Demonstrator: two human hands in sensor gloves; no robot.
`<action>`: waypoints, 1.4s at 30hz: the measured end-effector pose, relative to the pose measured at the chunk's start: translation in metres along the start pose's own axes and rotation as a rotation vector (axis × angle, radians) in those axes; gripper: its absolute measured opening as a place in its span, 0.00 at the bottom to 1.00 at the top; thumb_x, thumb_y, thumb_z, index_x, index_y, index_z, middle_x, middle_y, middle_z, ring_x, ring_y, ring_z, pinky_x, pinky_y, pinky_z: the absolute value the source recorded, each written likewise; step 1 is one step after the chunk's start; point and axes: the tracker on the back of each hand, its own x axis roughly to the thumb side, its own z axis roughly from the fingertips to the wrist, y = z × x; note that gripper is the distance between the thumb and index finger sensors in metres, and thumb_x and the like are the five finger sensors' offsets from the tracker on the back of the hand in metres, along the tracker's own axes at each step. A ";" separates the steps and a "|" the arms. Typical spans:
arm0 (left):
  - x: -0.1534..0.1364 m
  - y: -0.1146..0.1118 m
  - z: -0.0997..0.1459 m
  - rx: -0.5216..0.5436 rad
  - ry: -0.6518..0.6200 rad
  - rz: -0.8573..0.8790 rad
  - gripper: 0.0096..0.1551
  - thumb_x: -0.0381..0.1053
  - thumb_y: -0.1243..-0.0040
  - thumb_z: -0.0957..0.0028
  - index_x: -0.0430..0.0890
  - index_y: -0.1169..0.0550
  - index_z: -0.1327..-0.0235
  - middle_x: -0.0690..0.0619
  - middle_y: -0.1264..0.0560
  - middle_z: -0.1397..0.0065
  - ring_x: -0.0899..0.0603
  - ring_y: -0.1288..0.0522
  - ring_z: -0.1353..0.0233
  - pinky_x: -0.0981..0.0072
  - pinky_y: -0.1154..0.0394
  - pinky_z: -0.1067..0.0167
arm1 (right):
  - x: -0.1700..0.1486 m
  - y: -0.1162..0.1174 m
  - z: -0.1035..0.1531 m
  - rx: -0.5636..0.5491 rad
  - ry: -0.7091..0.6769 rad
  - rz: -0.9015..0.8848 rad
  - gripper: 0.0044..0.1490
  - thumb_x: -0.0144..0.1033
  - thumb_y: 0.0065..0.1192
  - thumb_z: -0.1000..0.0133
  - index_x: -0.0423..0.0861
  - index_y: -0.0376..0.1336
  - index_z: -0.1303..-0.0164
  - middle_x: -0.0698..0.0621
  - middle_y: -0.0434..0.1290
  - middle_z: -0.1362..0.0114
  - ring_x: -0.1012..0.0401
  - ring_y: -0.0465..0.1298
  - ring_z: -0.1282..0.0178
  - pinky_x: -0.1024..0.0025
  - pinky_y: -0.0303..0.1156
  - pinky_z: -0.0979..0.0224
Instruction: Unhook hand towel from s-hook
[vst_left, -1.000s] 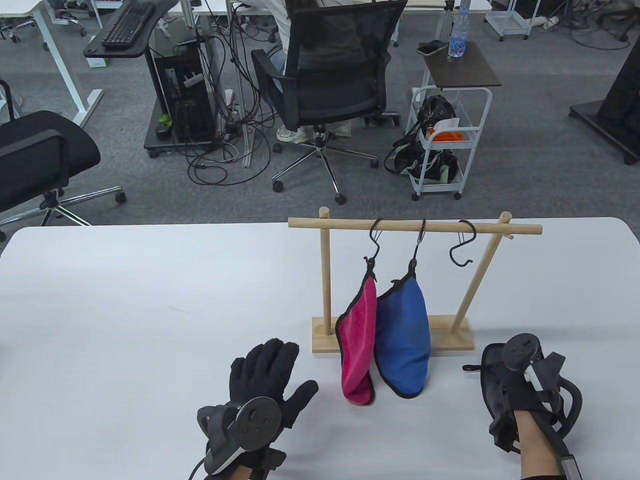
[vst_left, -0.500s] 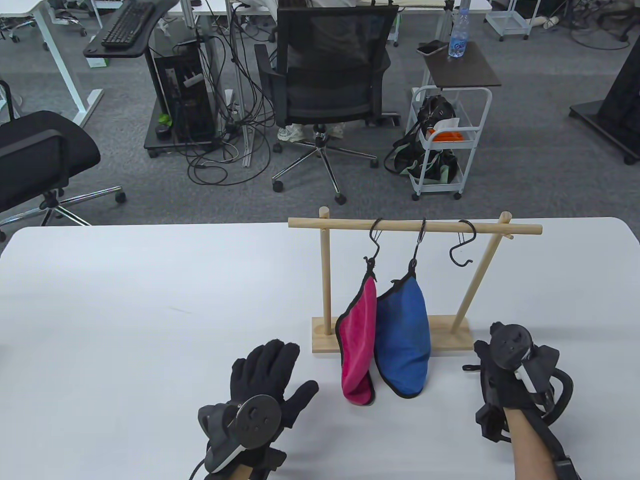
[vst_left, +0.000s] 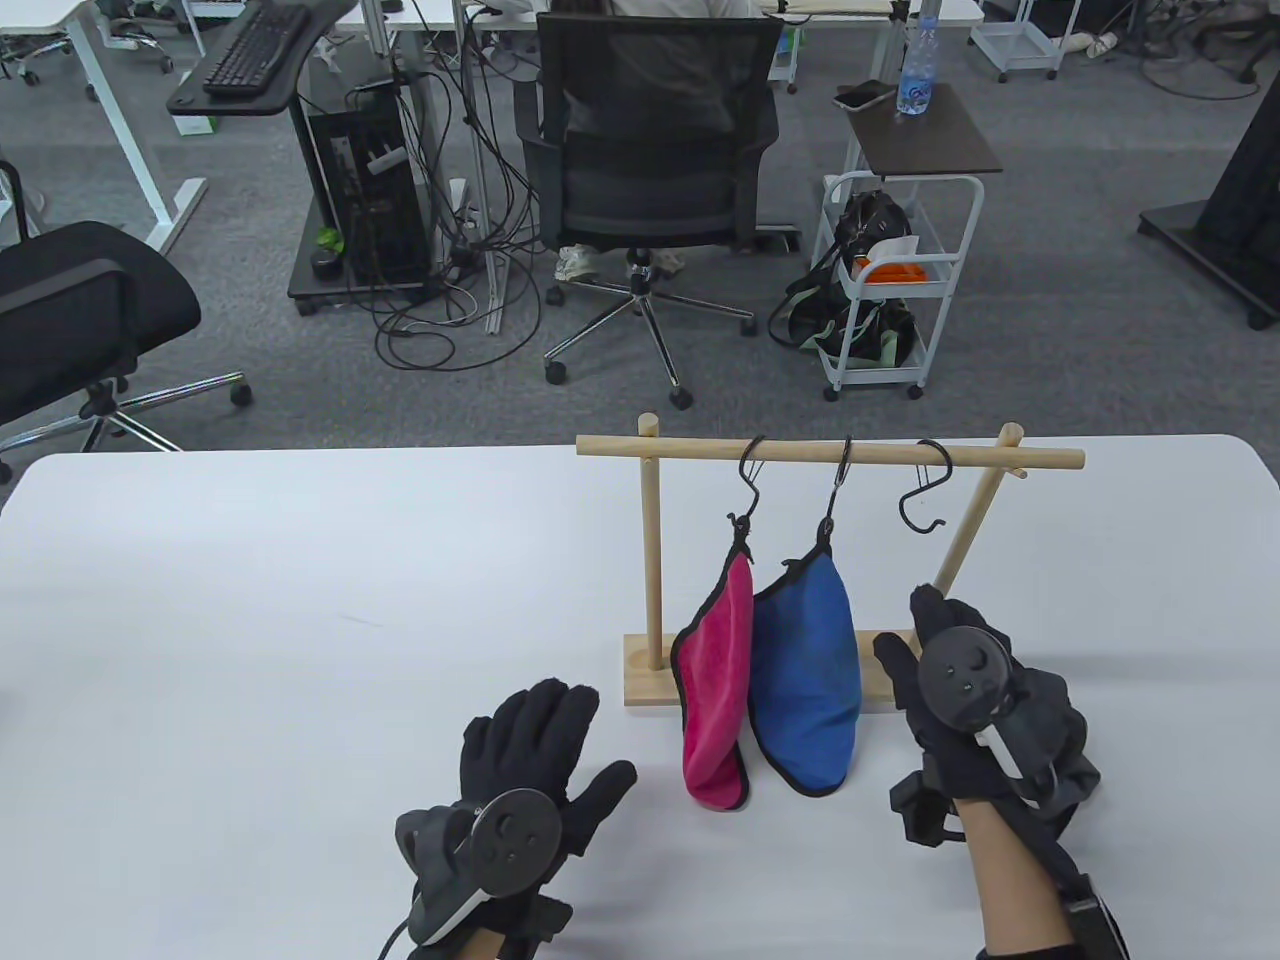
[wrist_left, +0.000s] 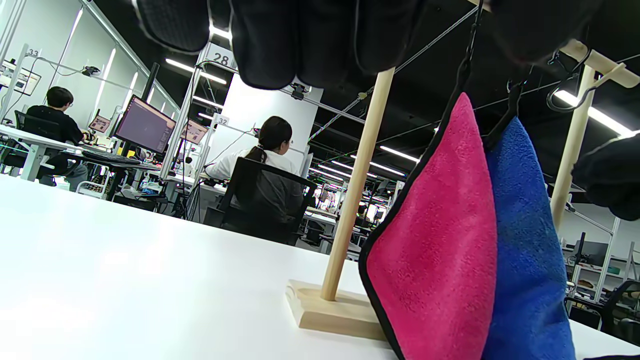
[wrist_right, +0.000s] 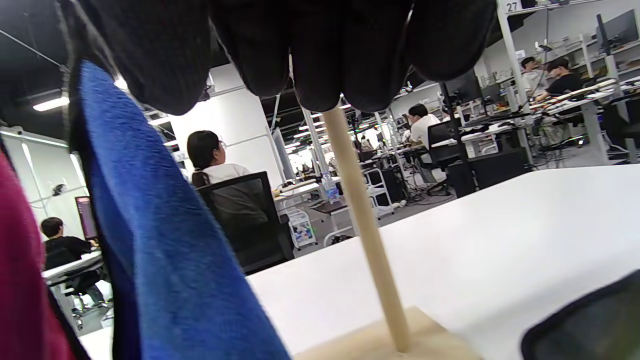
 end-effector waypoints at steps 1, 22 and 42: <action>0.000 0.000 0.000 0.000 0.000 0.000 0.45 0.76 0.50 0.43 0.55 0.36 0.16 0.44 0.35 0.12 0.31 0.34 0.16 0.27 0.41 0.23 | 0.004 0.000 0.000 -0.004 -0.009 -0.009 0.40 0.53 0.63 0.34 0.46 0.57 0.15 0.36 0.64 0.16 0.39 0.68 0.21 0.40 0.62 0.21; -0.001 0.001 0.000 0.009 0.004 0.003 0.45 0.77 0.50 0.43 0.55 0.36 0.16 0.45 0.35 0.12 0.31 0.34 0.16 0.28 0.41 0.23 | 0.041 0.027 -0.017 0.007 -0.014 -0.143 0.38 0.48 0.62 0.33 0.46 0.56 0.15 0.40 0.70 0.22 0.45 0.74 0.29 0.47 0.67 0.24; 0.000 0.000 0.000 0.007 -0.006 -0.003 0.45 0.77 0.50 0.43 0.55 0.36 0.16 0.45 0.35 0.12 0.31 0.34 0.16 0.27 0.41 0.23 | 0.048 0.011 -0.011 -0.097 -0.041 -0.172 0.24 0.38 0.64 0.33 0.49 0.65 0.26 0.45 0.78 0.35 0.52 0.80 0.42 0.54 0.73 0.32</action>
